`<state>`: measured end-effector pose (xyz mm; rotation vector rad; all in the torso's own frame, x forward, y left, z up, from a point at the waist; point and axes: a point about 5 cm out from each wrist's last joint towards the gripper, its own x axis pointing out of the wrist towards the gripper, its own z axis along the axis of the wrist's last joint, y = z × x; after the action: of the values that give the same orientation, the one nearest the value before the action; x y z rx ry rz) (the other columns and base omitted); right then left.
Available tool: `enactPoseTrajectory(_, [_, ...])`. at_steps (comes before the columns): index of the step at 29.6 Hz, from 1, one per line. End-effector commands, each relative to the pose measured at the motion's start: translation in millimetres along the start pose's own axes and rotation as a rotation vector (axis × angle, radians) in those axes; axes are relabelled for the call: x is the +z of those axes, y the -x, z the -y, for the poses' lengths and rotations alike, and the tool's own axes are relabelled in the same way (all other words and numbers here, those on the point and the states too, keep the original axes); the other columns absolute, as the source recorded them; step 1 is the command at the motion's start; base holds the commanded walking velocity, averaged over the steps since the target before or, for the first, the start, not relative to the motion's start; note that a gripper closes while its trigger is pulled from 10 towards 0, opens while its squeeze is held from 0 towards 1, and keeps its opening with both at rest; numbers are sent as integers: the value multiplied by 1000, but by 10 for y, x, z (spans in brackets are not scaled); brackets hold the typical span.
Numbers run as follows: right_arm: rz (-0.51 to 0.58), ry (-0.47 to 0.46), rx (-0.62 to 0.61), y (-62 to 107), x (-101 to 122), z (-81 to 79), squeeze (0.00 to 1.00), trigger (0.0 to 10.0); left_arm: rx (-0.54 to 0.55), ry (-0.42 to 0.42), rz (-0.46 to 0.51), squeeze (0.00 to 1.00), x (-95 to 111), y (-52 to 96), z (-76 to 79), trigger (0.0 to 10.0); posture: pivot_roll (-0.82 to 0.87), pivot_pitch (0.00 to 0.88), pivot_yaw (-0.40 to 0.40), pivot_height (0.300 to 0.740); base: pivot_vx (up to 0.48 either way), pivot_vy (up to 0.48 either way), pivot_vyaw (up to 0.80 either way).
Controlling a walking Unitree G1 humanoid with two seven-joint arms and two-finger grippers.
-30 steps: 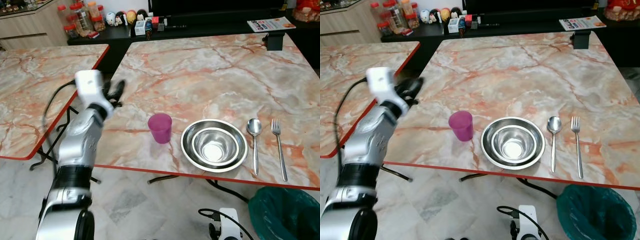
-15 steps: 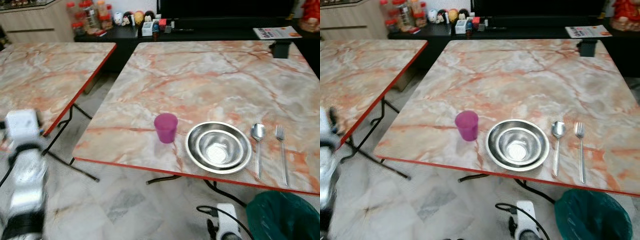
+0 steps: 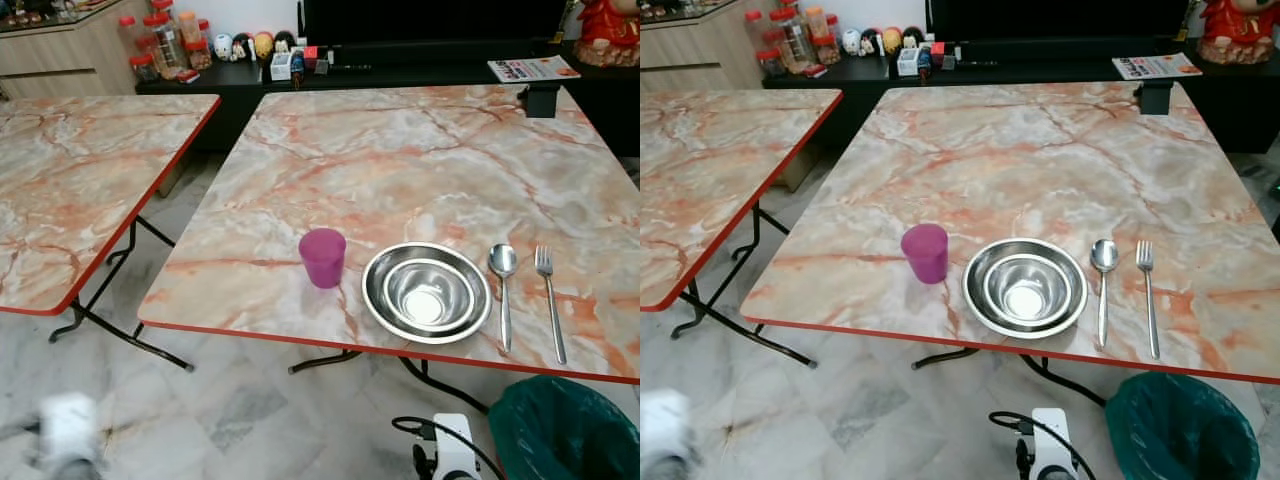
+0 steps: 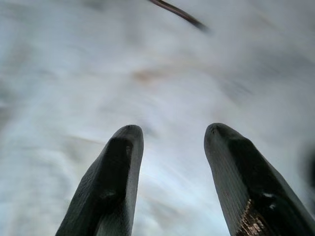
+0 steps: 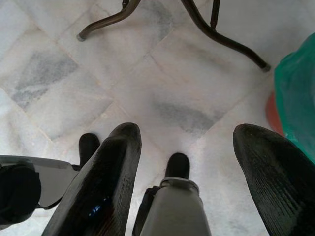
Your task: Setting the table
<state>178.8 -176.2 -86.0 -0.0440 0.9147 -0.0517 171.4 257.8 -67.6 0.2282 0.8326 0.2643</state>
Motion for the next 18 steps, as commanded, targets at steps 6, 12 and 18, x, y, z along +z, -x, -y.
enactPoseTrajectory(6, [4,9,-1,-10,42,27,0,10000,-185,-24,-34,0,16,-1,311,10000,22,6,99,740,0,0,0])
enactPoseTrajectory(12, [6,5,-9,-10,48,68,0,10000,-286,-12,-58,0,69,18,613,10000,0,0,94,740,0,0,0])
enactPoseTrajectory(18, [6,4,-12,-10,51,87,0,10000,-302,10,-72,0,57,27,658,10000,-4,0,91,740,0,191,0])
